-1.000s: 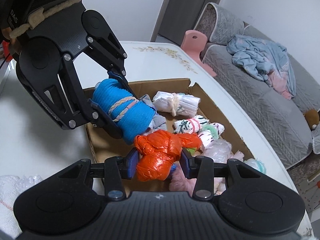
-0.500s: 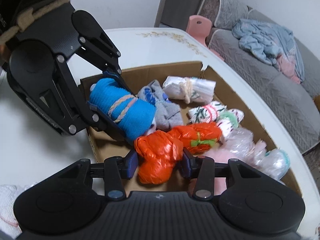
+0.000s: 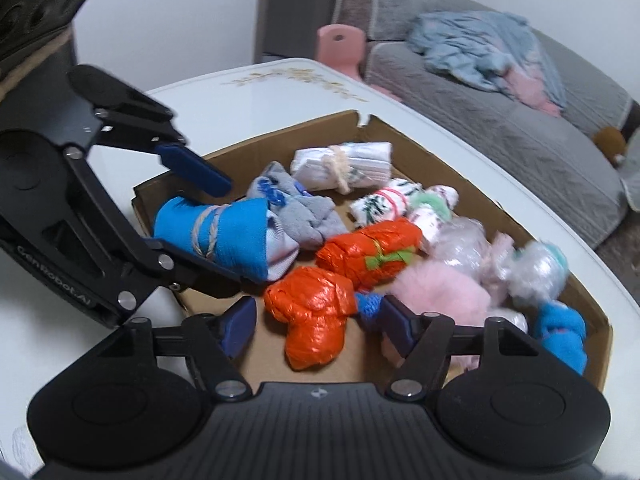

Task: Organize objects
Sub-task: 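Carry both bundles into the box and open both tools to release them, then move both tools back to the last bundles beside the box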

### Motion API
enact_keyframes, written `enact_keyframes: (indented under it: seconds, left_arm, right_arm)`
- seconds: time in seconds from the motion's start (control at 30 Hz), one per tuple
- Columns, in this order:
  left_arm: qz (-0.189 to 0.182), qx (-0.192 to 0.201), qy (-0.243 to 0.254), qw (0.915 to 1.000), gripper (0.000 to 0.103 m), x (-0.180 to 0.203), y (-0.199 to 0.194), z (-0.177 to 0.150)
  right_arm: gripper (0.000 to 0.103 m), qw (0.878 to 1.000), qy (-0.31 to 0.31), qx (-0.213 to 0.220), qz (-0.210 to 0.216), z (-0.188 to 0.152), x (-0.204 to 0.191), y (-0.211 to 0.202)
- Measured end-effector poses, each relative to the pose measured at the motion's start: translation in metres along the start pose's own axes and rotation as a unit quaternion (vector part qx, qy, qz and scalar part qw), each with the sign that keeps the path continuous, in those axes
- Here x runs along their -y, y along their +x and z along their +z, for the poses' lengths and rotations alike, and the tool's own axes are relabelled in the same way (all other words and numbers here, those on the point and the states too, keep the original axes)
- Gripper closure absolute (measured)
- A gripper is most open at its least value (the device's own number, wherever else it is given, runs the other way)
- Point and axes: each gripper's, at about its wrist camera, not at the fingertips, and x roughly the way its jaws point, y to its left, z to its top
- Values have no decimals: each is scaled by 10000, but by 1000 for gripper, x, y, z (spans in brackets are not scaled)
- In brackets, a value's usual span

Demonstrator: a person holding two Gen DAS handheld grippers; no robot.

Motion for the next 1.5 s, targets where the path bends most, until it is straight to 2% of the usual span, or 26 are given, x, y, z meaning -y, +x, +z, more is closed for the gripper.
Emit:
enact_keyframes:
  seconds: [0.03,0.4,0.67,0.87,0.97,1.5]
  left_arm:
    - [41,45,-52,10000,23,1,-2,-1]
    - [395,311,-749,9959,20,7,-20,-1]
    - [571,471,-1233,9896,19,16,-29,1]
    - [678,608,-1391,9861,18,25,-38,1]
    - [782,628,-1392,9852,17,31,-41,2]
    - [775,890,-1579,9804,16,48,-83,-16]
  right_arm:
    - [33,9999,93,15,-61,-2,0,-1]
    - [26,9939,915,338,-513,-14,4,-20]
    - [21,9808,1650,570,-870,-25,10,-33]
    - [15,9683,2119,747,-1088,-34,16,-44]
    - [13,9653,2220,796,-1118,-38,17,-48]
    - [5,9496,2588,1249,-1252,-67,15,-101]
